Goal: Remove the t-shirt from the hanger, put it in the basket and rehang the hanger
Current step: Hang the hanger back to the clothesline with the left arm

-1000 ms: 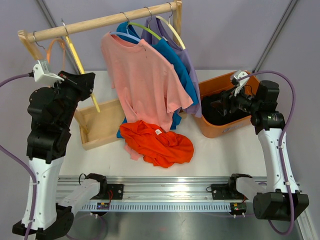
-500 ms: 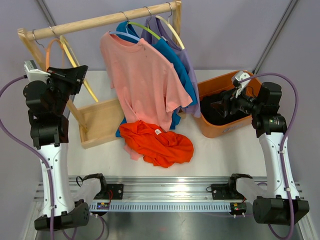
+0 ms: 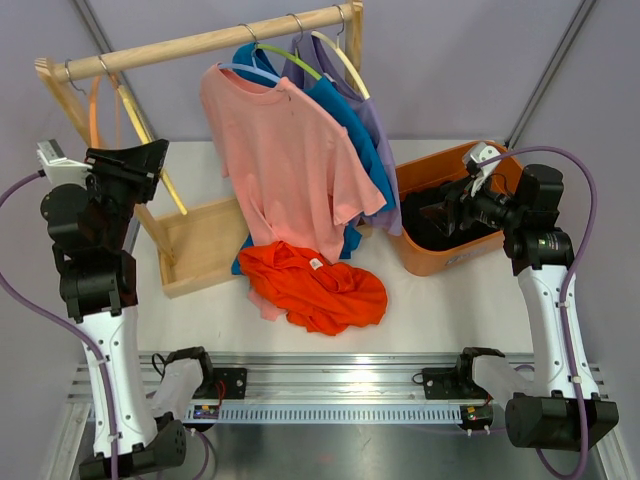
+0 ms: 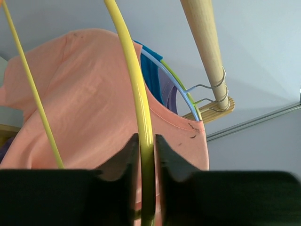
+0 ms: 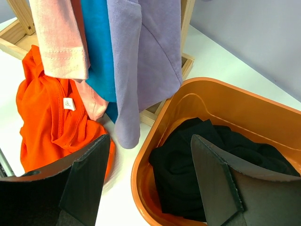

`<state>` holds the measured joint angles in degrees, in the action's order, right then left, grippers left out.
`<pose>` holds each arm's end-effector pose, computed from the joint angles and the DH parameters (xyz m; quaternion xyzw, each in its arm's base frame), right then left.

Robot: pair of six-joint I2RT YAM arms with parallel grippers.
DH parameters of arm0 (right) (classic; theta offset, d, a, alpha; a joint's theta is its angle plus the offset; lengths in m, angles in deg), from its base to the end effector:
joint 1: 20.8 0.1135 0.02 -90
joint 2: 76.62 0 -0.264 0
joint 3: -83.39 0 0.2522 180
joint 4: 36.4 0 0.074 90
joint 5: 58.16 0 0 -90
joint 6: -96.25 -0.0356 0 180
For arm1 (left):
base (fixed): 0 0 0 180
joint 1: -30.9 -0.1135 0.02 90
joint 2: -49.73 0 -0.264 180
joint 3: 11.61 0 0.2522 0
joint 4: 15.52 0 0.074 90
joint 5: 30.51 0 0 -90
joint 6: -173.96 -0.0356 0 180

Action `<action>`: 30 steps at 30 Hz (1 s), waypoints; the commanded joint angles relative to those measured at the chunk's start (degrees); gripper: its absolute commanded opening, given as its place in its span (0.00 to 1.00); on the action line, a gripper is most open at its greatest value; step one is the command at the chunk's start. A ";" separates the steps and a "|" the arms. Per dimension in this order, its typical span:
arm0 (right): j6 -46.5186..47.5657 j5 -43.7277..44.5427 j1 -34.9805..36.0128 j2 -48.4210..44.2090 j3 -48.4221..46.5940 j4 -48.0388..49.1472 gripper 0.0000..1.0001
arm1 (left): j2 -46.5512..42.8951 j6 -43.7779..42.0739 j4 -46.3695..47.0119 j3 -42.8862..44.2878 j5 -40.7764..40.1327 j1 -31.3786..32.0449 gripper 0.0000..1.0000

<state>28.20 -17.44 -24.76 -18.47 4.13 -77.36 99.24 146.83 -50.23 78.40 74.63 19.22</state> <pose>0.2088 0.0126 0.3956 -0.3529 0.6973 0.2154 0.5855 0.1470 0.0209 0.4890 -0.3248 0.5881 -0.3974 0.6251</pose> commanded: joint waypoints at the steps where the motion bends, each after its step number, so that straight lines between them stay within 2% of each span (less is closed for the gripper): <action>1: -1.04 -2.40 0.01 -0.49 0.02 2.50 0.77 | -2.14 0.41 1.61 -0.22 -0.72 -0.18 0.34; 3: -0.95 -2.84 -0.08 -0.58 0.02 2.24 0.77 | -2.67 0.23 1.44 -0.05 -0.81 -0.18 0.45; 5: -0.51 -3.80 -0.08 -0.76 0.01 1.80 0.77 | -3.11 -0.11 1.09 0.13 -0.98 -0.18 0.52; 10: 0.54 -5.92 0.01 -1.02 -0.07 -0.13 0.77 | -5.39 -2.92 -4.77 1.79 -4.49 -0.18 0.75; 15: -0.16 -7.15 0.01 -0.76 -0.16 0.48 0.77 | -6.63 -9.16 -11.56 4.25 -10.55 -0.18 0.89; 18: -0.69 -7.68 0.19 -0.50 -0.16 1.18 0.77 | -6.27 -12.24 -15.95 6.45 -12.67 -0.18 0.91; 22: -0.08 -11.09 0.63 0.21 -0.95 -0.04 0.78 | -6.98 -16.71 -16.23 7.95 -13.38 -0.18 0.92; 24: 1.94 -14.34 0.98 1.17 -1.91 -4.23 0.78 | -8.12 -18.56 -14.83 8.30 -12.41 -0.18 0.93; 26: 7.81 -19.88 2.38 1.96 -3.75 -9.07 0.79 | -8.99 -21.73 -14.12 8.74 -11.01 -0.18 0.93; 28: 18.61 -21.82 3.70 3.37 -5.34 -20.22 0.80 | -9.26 -25.58 -14.73 10.06 -10.04 -0.18 0.93; 30: 30.18 -20.34 10.63 5.03 -7.45 -32.05 0.80 | -9.70 -28.32 -18.05 11.28 -9.51 -0.18 0.94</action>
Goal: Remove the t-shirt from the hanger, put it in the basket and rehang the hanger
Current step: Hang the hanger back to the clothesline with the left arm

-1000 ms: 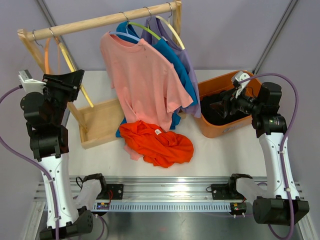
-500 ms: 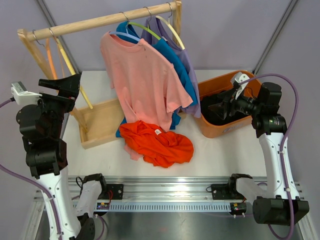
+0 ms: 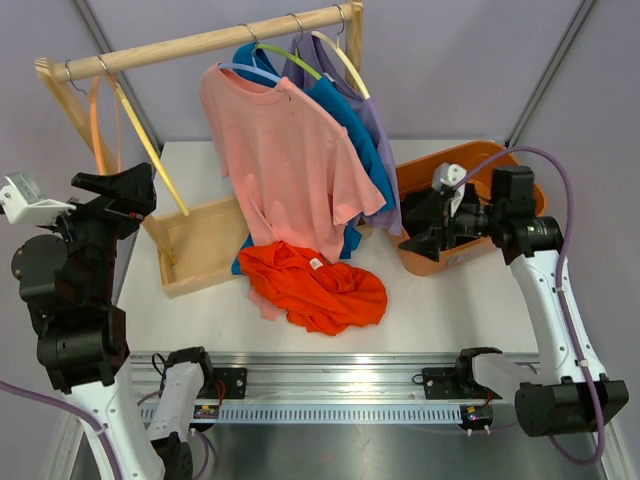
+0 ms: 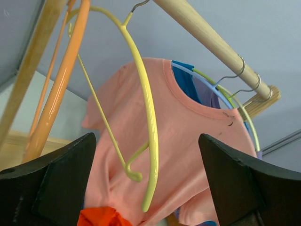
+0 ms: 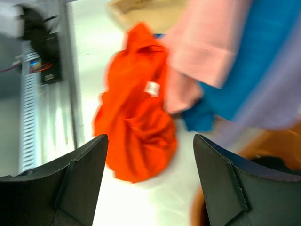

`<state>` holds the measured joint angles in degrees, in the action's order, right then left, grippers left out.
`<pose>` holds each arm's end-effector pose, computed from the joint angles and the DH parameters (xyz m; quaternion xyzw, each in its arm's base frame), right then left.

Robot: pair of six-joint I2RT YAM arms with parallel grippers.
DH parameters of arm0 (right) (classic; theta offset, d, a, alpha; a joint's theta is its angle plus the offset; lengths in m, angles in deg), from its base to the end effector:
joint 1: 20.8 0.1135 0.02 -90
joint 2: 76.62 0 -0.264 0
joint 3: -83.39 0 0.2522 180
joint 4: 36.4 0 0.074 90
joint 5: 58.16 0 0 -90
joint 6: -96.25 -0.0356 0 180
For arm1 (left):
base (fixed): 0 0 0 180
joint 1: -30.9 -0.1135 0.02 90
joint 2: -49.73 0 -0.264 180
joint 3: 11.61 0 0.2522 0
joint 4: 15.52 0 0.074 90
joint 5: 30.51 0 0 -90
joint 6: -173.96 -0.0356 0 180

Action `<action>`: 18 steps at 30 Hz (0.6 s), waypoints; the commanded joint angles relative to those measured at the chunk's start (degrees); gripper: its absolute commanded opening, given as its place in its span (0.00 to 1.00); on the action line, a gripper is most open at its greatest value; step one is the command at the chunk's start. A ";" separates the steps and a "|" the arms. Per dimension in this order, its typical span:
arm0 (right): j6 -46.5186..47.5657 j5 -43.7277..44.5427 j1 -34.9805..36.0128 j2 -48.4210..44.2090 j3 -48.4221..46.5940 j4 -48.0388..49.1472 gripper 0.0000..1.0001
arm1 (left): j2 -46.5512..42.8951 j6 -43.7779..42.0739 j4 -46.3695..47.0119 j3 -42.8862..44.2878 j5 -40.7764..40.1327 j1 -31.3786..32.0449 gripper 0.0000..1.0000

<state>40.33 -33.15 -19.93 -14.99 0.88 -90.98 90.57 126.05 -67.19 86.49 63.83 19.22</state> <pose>0.2038 0.0354 0.3863 -0.4651 0.6332 0.3402 0.5167 0.0648 0.0107 0.5089 -0.2785 0.6114 -0.2187 0.7076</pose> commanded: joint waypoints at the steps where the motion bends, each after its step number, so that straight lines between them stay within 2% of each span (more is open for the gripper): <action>1: 21.34 -2.27 8.17 2.09 -4.89 -21.64 0.80 | -1.37 -10.68 -2.16 3.55 1.63 -0.18 0.94; 2: 24.33 -1.03 11.93 2.53 -4.90 -27.33 0.81 | -1.90 -12.19 -3.21 3.38 2.25 -0.18 0.94; 5: 32.69 2.67 17.92 5.25 -3.94 -34.13 0.81 | -5.76 -17.55 -6.11 -0.03 4.61 -0.18 0.97; 9: 36.31 9.17 23.90 7.45 -2.36 -34.69 0.82 | -12.26 -21.86 -9.18 -5.40 7.69 -0.10 0.99; 14: 31.32 16.99 30.68 11.14 -2.26 -27.58 0.84 | -17.54 -25.12 -13.67 -9.27 14.62 -0.27 0.99; 18: 21.94 21.65 35.60 15.35 -2.27 -19.50 0.87 | -18.52 -26.44 -16.84 -10.51 18.59 -0.44 0.99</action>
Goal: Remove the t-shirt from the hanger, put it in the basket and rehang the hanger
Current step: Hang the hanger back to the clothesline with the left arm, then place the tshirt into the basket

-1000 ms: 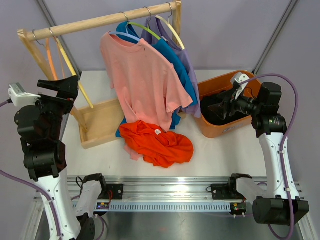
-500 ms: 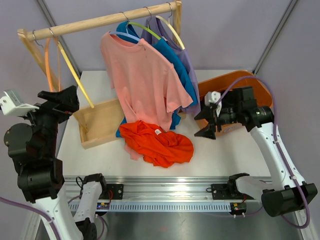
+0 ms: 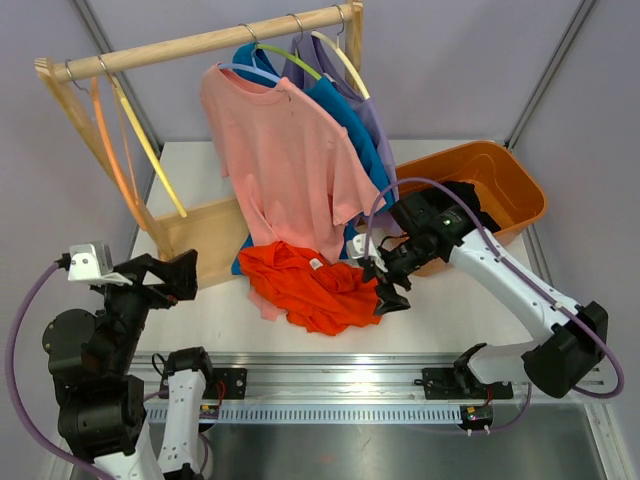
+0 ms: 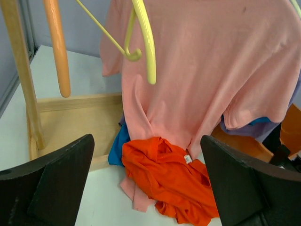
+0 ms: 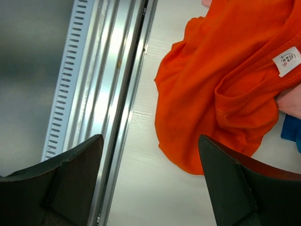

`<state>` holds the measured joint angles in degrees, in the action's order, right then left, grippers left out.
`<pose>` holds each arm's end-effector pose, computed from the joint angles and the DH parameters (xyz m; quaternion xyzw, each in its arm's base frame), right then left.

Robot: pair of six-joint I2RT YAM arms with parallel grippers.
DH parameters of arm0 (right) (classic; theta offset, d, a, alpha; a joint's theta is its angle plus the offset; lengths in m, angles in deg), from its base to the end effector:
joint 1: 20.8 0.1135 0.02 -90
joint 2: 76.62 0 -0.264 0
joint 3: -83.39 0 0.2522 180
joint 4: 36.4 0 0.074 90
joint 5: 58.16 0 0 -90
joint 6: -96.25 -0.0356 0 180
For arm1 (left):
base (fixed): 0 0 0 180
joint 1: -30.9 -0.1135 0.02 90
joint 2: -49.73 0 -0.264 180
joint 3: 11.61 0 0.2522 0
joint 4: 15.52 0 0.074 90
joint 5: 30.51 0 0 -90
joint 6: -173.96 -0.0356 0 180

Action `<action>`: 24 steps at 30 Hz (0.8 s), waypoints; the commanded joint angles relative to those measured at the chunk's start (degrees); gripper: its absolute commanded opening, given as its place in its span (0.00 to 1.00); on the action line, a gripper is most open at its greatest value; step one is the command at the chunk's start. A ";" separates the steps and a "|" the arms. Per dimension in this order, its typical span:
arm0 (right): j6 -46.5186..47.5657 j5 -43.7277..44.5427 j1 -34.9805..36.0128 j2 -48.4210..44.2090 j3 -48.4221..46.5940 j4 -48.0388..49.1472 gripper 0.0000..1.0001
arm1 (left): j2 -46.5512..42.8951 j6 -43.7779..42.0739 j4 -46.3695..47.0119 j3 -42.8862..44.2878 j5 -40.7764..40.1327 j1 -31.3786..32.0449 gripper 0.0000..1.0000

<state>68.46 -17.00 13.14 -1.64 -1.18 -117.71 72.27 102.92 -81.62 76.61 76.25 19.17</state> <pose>0.1765 0.1511 0.3180 -0.7127 0.5518 0.3605 0.2399 -0.0095 -0.0125 0.4437 -0.0868 0.7043 -0.1472 0.6891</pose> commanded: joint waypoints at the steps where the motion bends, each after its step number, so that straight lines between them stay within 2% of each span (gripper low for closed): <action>1: -7.71 8.12 4.37 2.71 -0.12 8.91 0.89 | -0.22 -4.19 -3.29 -0.71 6.97 -0.58 0.99; 8: -16.23 13.32 8.94 7.01 1.28 24.62 0.96 | -1.63 -6.39 -5.67 -4.31 16.01 -4.96 0.99; 14: -26.32 18.42 12.03 11.14 2.34 34.91 0.99 | -3.65 -4.73 -4.27 -9.05 18.22 -6.90 0.99; 19: -31.01 23.96 13.88 12.12 4.01 43.53 1.00 | -5.67 -3.93 -4.35 -12.40 19.54 -8.66 0.99; 21: -33.38 27.02 14.41 12.82 4.19 45.74 0.99 | -6.11 -3.93 -4.35 -13.54 19.81 -9.28 0.99; 24: -33.04 25.91 15.02 14.93 2.35 44.96 1.00 | -7.07 -3.49 -4.00 -14.86 21.04 -10.42 0.99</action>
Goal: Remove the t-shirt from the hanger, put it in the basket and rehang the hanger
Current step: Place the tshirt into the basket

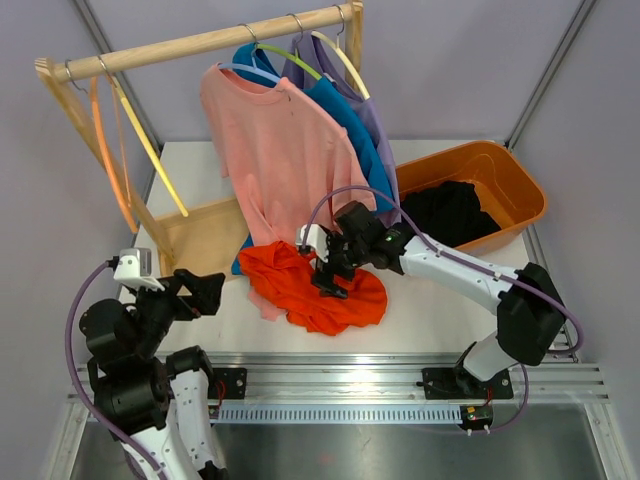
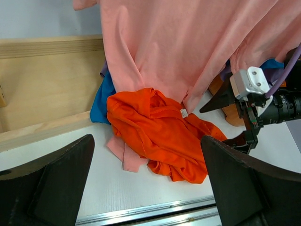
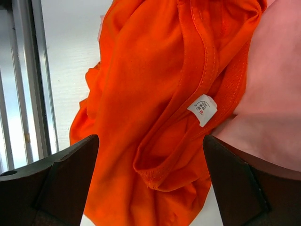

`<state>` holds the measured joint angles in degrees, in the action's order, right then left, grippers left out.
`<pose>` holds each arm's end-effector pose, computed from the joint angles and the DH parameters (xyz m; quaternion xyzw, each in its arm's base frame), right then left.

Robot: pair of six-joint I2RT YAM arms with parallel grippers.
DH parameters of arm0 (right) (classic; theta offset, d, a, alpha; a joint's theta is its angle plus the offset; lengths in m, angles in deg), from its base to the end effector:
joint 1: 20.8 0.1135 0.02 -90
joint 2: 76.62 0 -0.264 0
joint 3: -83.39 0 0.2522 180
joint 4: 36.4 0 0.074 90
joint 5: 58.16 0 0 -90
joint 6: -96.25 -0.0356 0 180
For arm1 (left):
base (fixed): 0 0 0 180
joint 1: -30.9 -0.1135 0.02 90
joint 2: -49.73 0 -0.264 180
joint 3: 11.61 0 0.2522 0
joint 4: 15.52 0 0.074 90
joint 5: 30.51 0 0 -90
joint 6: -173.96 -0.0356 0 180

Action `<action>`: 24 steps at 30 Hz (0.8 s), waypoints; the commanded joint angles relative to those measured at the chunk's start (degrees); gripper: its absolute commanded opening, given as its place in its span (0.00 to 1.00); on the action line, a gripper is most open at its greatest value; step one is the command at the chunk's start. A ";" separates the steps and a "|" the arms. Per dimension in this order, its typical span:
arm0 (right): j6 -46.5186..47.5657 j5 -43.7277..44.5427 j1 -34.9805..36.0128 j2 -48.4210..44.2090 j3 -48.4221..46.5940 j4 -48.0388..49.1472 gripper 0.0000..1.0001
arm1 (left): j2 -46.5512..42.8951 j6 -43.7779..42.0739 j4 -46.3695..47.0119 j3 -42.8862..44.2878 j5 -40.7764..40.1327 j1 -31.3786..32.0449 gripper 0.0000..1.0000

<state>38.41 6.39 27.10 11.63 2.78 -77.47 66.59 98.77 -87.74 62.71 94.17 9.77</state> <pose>0.2112 0.2565 0.2641 -0.6466 0.6490 0.2513 0.3125 0.0100 -0.0179 0.3764 -0.0602 0.7753 -0.2036 0.5948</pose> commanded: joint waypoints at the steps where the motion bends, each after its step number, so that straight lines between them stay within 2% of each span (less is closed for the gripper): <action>1: -3.16 2.25 1.58 2.27 -1.97 4.20 0.99 | -1.65 0.75 2.29 -1.23 3.90 -1.81 0.99; 5: -3.34 4.70 4.82 5.26 -1.45 5.33 0.99 | -3.24 -0.13 1.42 -2.19 7.24 -4.45 0.99; 12: -4.92 21.38 6.77 15.63 -2.84 6.30 0.99 | -5.35 -1.18 -1.57 -3.25 7.34 -5.94 0.99; 14: -3.78 22.46 6.68 17.92 -2.93 7.01 0.96 | -5.70 -1.01 -1.40 -4.13 7.51 -6.21 0.99; 17: -2.46 19.40 6.68 19.59 -3.46 4.91 0.71 | -5.79 -0.66 -0.43 -5.53 7.77 -6.21 0.99; 18: -2.02 15.12 6.68 19.59 -4.59 3.16 0.53 | -5.88 -0.48 -0.26 -5.80 7.86 -6.30 0.99; 19: -1.15 12.38 6.68 19.68 -5.74 -3.04 0.38 | -5.88 -0.48 0.09 -6.06 7.78 -6.38 0.99; 20: 2.95 5.40 6.59 19.77 -8.18 -6.75 0.25 | -5.79 -0.39 0.10 -6.50 7.95 -6.30 0.99; 21: 5.26 2.11 6.59 19.68 -8.99 -10.45 0.06 | -5.88 -0.39 0.10 -6.76 7.95 -6.30 0.99; 22: 7.89 -0.88 6.59 19.16 -9.44 -16.14 0.00 | -5.96 -0.22 0.27 -6.94 7.95 -6.30 0.99; 24: 14.13 -6.77 6.59 16.18 -8.65 -19.52 0.00 | -6.14 0.04 0.45 -7.73 8.13 -6.30 0.99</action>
<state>43.09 13.03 33.53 30.60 -4.54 -83.85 61.32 98.53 -89.62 55.87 100.27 3.79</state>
